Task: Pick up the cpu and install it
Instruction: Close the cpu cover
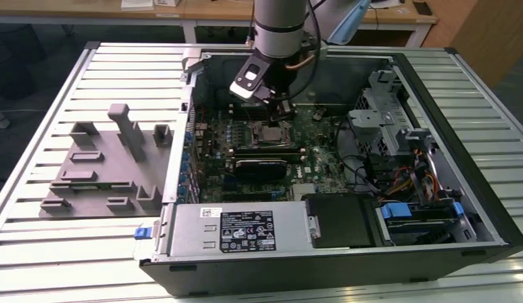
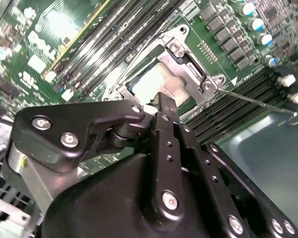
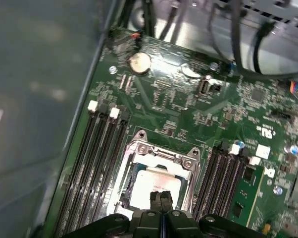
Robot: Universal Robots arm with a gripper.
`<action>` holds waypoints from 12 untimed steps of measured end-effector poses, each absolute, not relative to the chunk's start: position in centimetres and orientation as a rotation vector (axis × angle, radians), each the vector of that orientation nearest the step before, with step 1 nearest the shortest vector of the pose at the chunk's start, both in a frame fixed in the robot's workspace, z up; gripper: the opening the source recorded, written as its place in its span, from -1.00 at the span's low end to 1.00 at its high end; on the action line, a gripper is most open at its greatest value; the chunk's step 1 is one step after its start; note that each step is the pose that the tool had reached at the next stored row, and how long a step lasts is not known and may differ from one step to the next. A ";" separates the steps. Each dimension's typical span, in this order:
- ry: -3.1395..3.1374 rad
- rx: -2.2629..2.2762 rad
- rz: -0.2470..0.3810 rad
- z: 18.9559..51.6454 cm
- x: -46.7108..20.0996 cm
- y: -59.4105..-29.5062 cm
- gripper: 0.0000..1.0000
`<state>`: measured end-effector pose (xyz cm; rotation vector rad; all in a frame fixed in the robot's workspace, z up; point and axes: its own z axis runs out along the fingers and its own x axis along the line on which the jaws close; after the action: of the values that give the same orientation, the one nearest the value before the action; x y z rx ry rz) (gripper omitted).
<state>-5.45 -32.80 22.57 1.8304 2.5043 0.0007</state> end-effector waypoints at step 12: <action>2.690 1.546 0.007 22.6 -5.5 -32.8 -0.79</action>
<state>-5.46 -32.80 22.56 1.5459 2.6896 0.0074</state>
